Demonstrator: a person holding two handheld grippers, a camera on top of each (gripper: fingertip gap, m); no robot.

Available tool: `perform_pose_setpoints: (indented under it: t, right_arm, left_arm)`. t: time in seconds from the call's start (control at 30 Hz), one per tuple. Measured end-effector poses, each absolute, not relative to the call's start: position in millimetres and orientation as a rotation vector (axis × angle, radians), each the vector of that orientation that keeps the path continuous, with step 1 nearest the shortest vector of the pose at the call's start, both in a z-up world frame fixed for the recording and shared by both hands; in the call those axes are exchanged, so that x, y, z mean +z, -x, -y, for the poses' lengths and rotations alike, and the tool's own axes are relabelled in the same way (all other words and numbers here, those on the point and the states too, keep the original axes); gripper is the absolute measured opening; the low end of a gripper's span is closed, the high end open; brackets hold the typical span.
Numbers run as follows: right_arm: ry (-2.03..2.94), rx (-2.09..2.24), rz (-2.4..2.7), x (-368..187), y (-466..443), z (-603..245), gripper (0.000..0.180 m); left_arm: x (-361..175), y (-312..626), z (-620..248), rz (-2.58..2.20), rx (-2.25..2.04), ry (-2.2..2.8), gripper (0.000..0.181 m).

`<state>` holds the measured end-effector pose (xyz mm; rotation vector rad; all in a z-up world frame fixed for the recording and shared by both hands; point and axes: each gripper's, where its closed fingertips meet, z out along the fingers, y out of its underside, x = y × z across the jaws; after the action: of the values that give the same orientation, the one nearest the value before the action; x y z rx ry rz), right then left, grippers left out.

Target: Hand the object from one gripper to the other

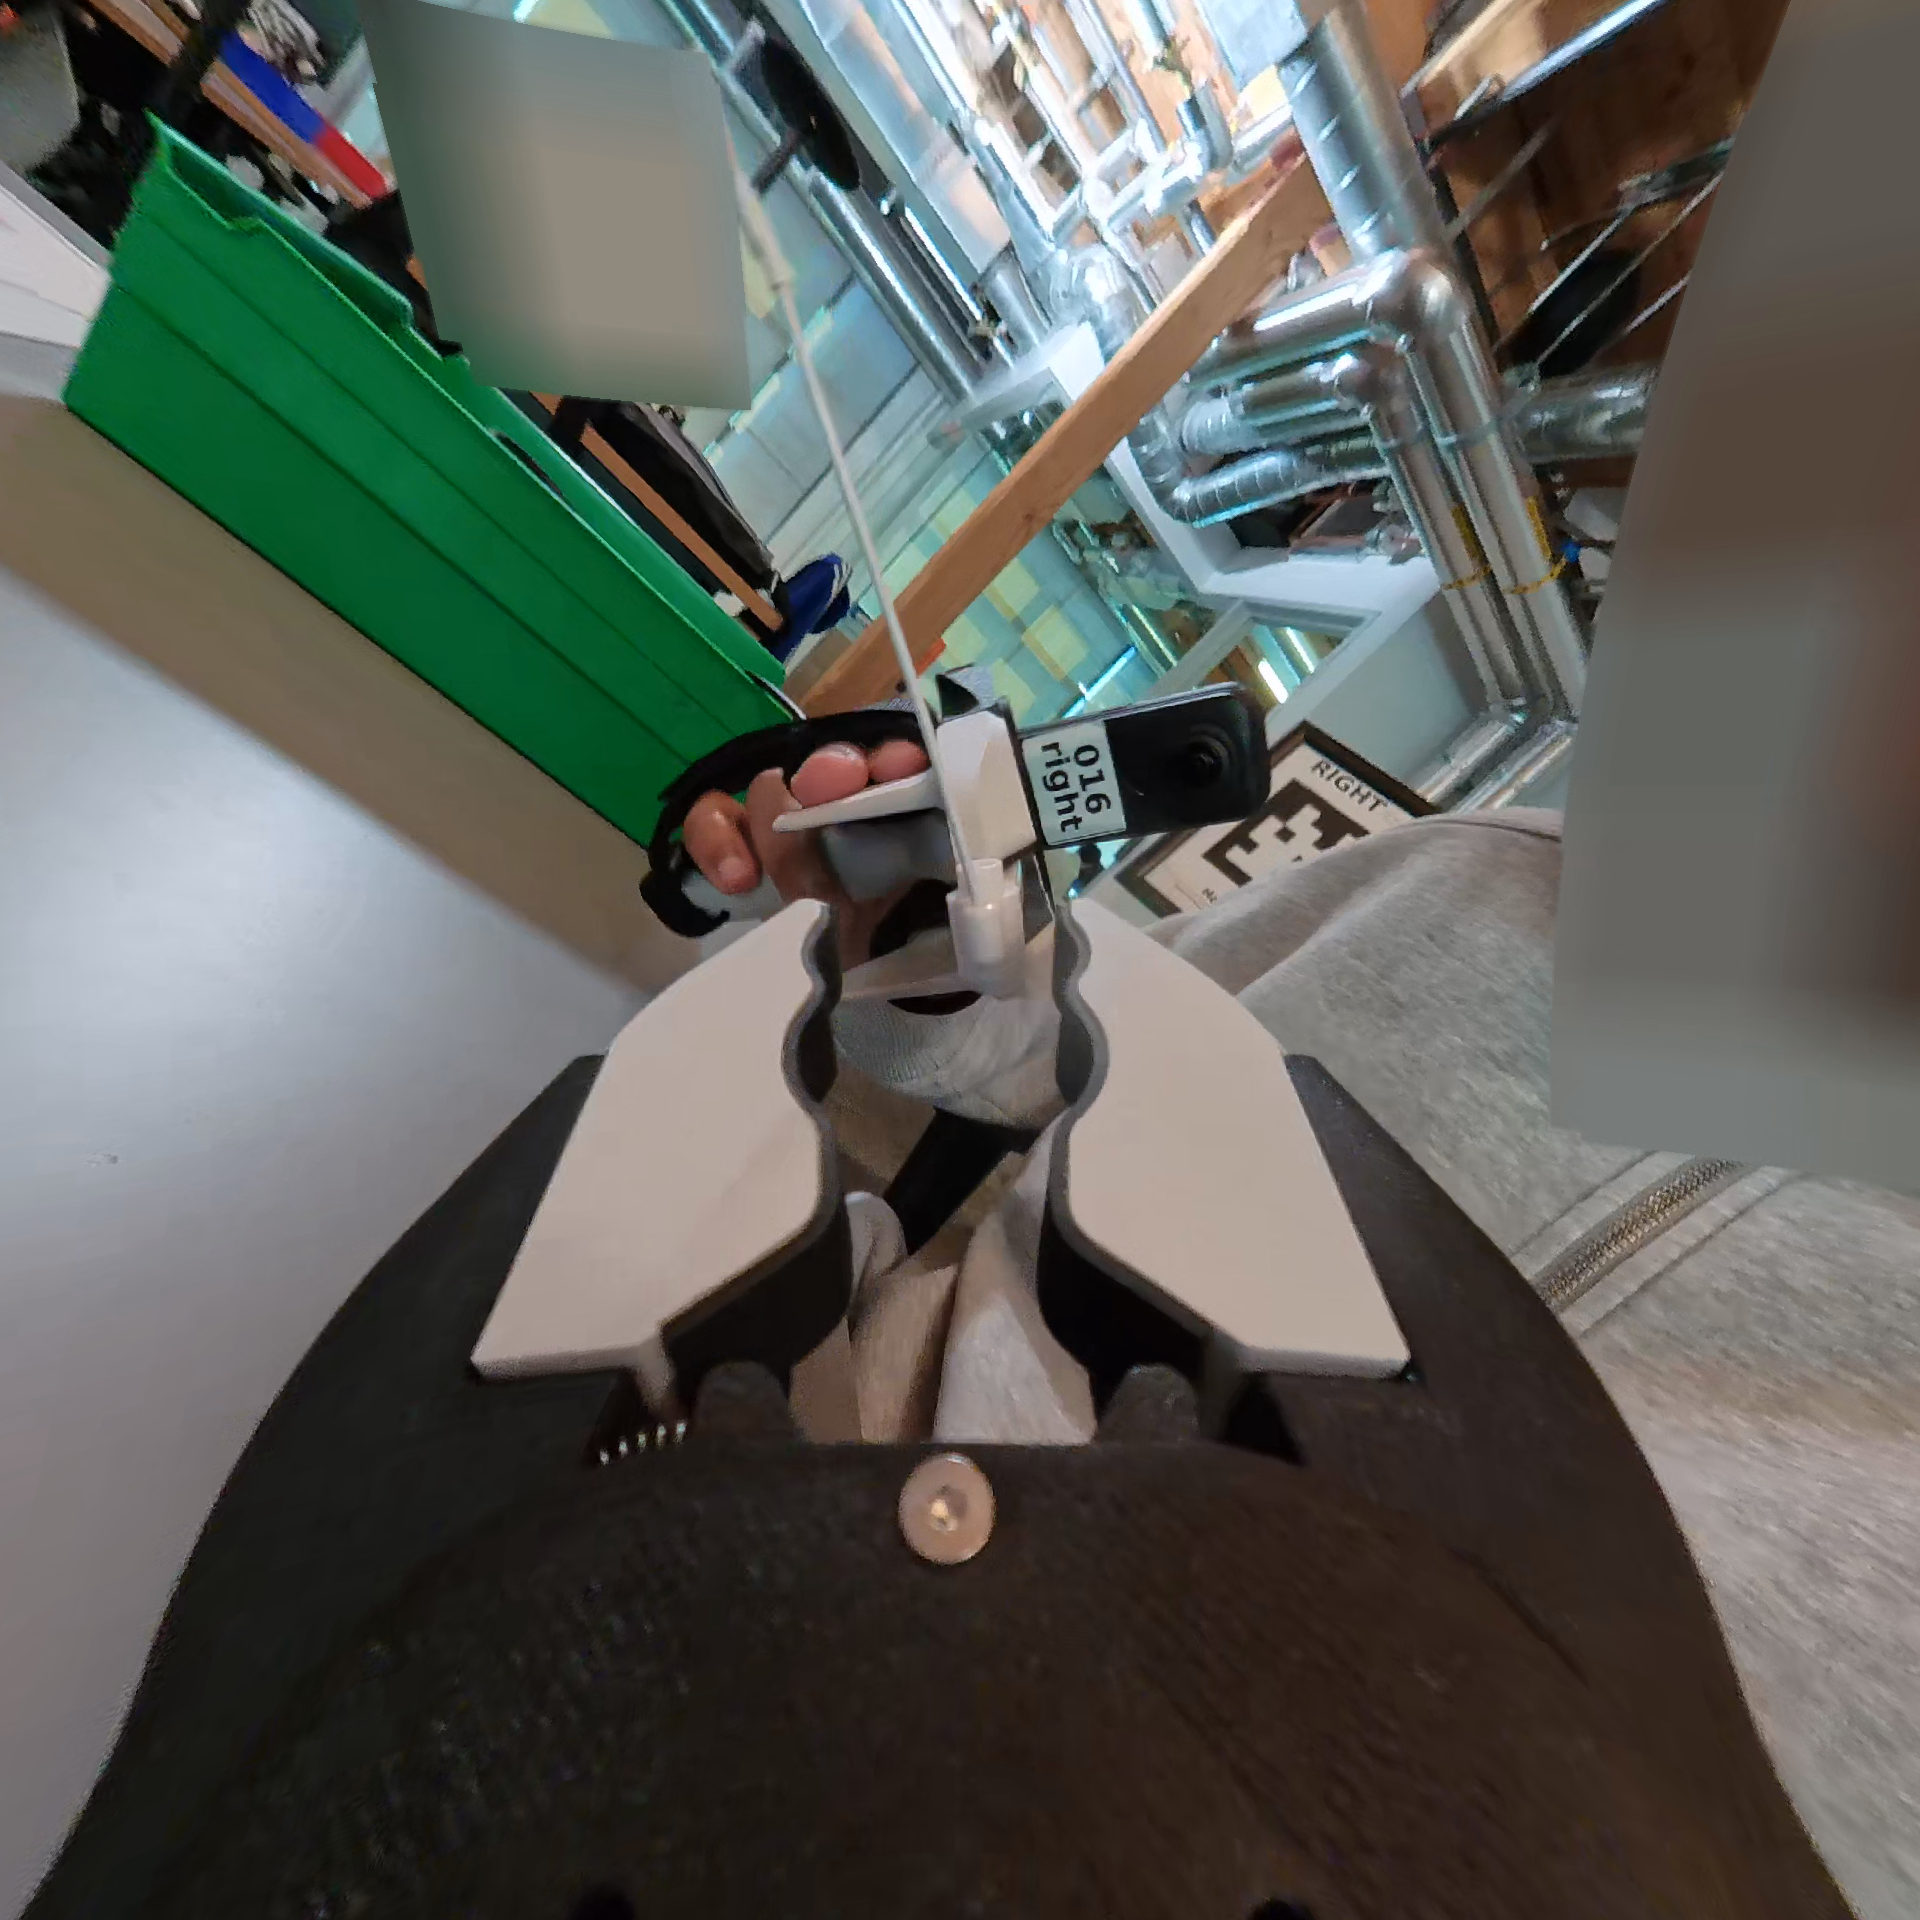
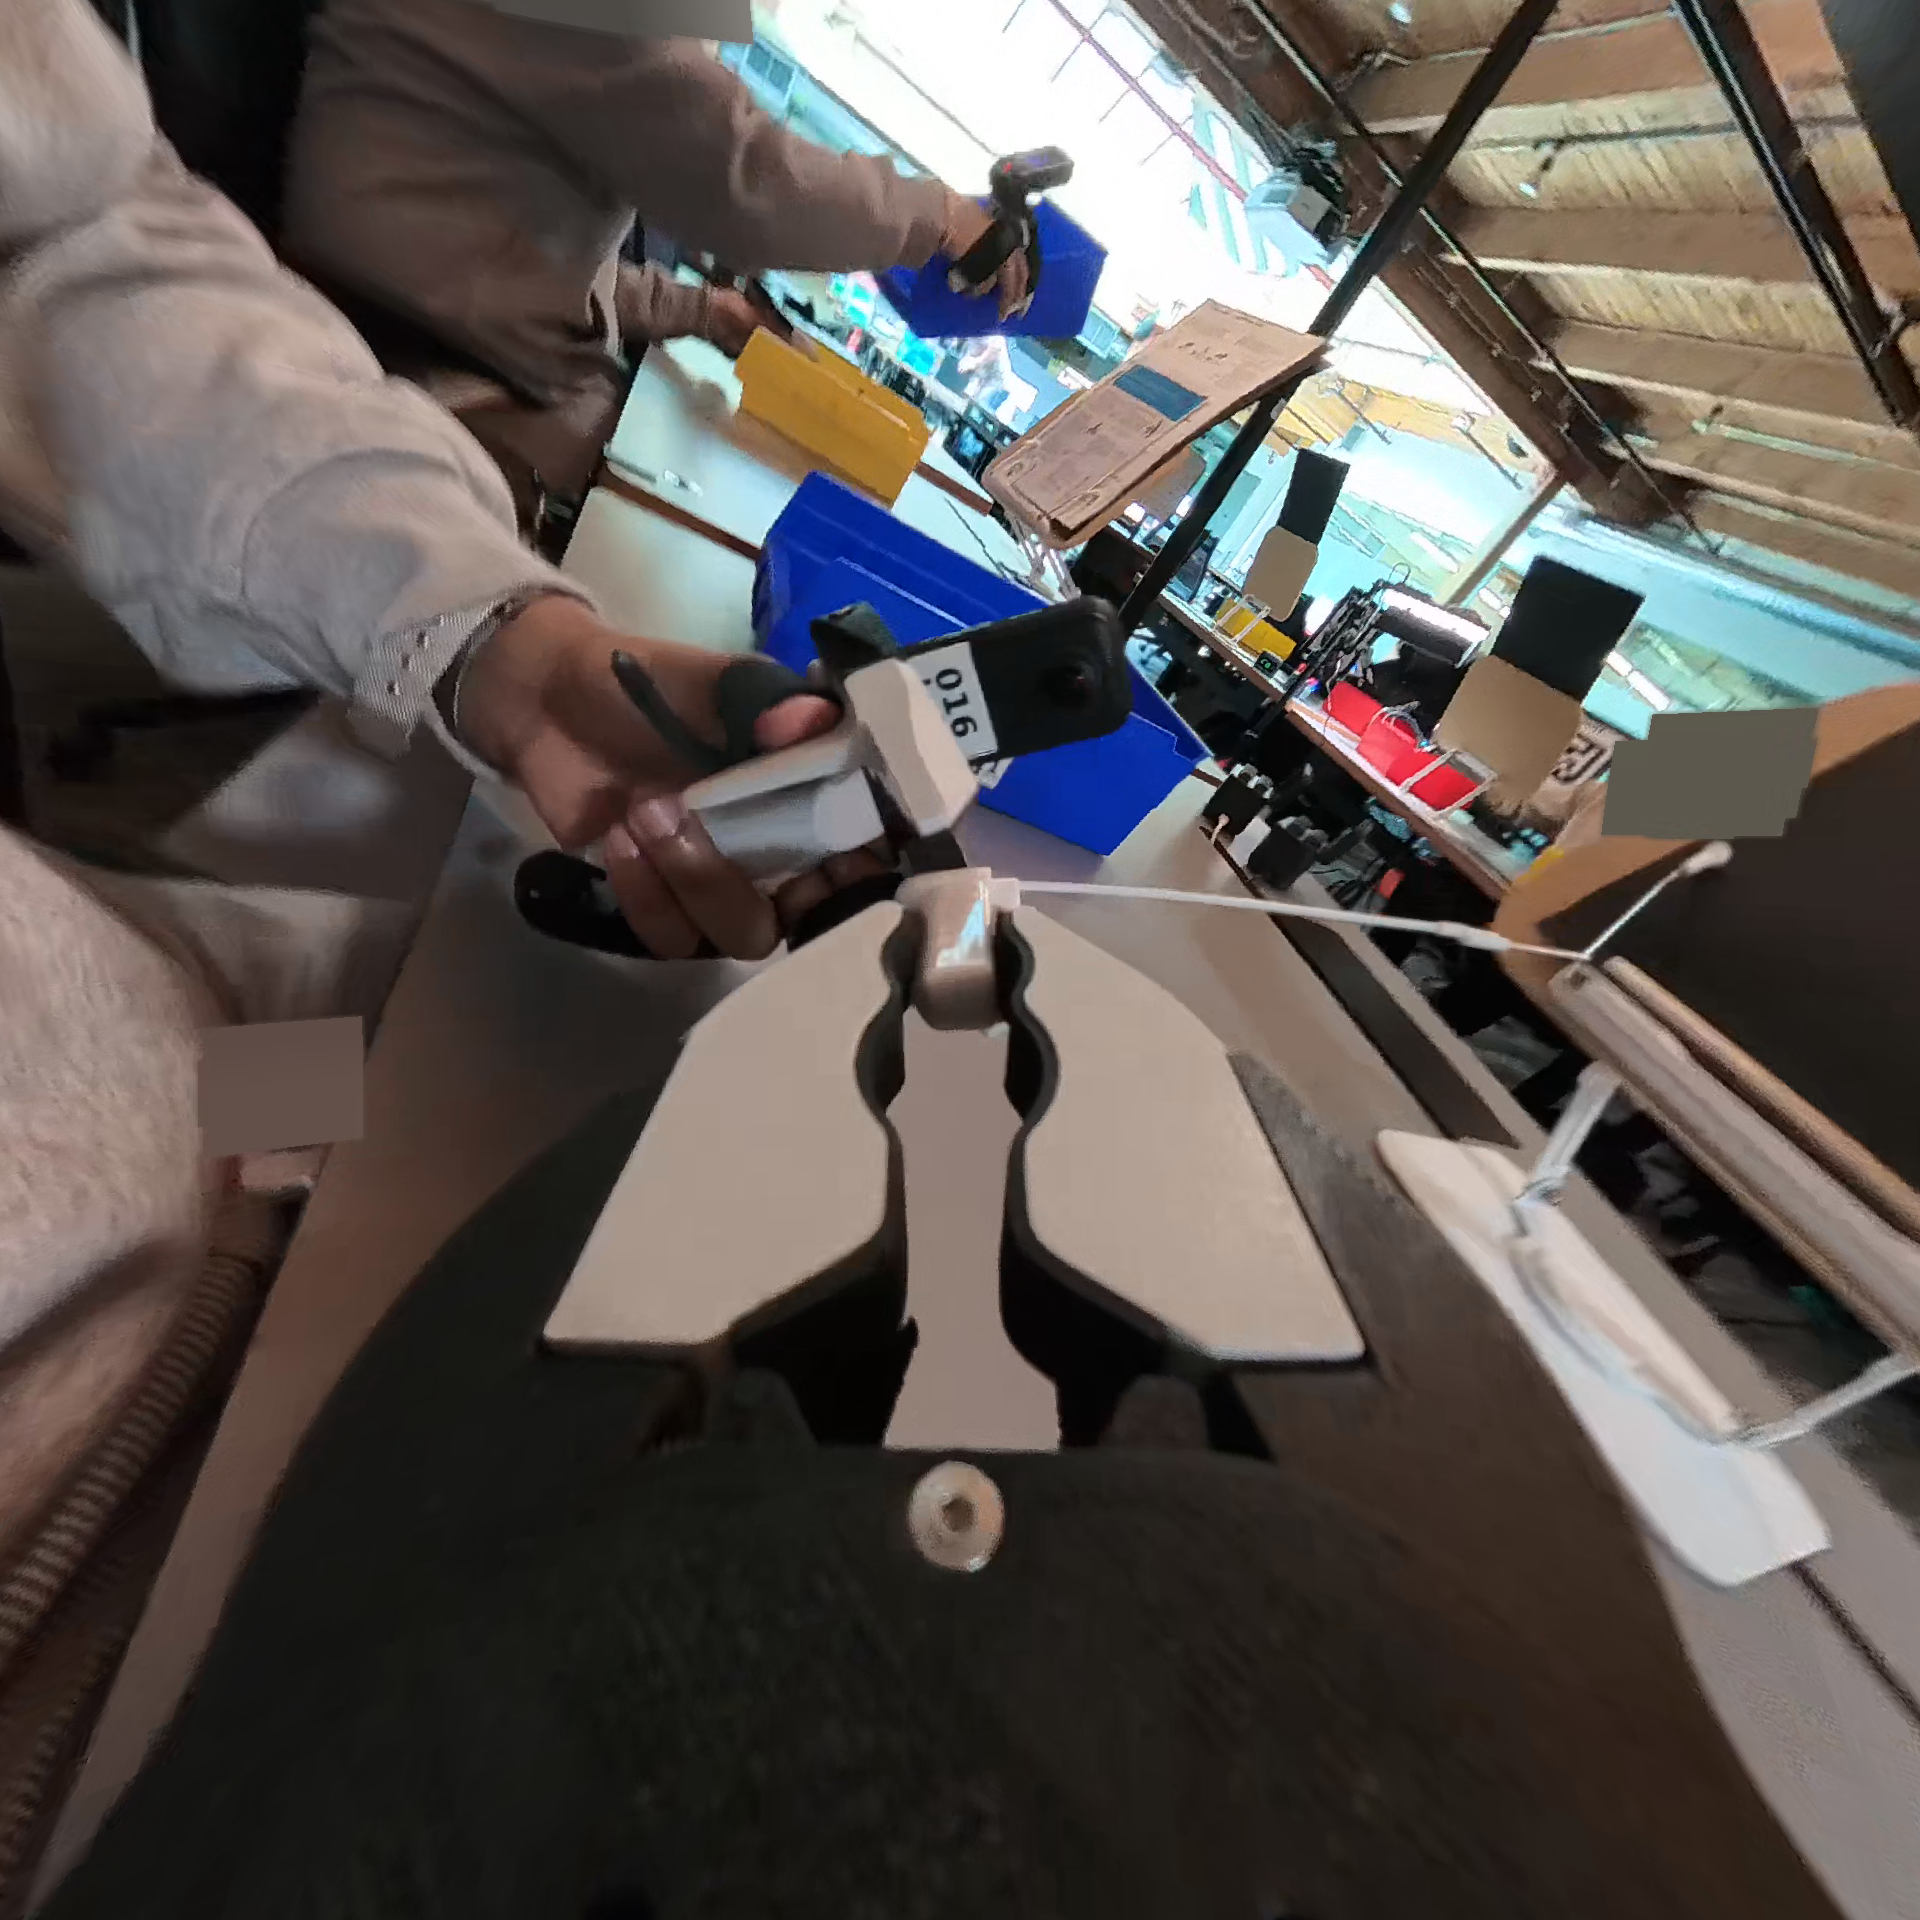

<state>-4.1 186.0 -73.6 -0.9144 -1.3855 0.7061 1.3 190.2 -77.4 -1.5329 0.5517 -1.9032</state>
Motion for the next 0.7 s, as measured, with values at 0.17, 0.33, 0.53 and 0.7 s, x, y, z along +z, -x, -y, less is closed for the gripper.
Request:
perform_pose_setpoints:
  t: [0.17,0.33,0.53,0.7]
  right_arm:
    - [1.164,1.101,1.173,-66,-6,-202,0.015]
    - [1.303,1.473,0.928,-56,-19,-218,0.015]
    - [1.351,1.732,0.797,-52,-23,-220,0.014]
    - [1.413,1.908,0.805,-58,-16,-210,0.014]
  left_arm:
    - [-74,4,-197,-0.496,-1.886,1.504,0.045]
    - [-77,2,-198,-0.553,-1.745,1.523,0.046]
    - [-75,3,-199,-0.71,-1.377,1.484,0.042]
    - [-71,4,-200,-0.819,-1.041,1.406,0.032]
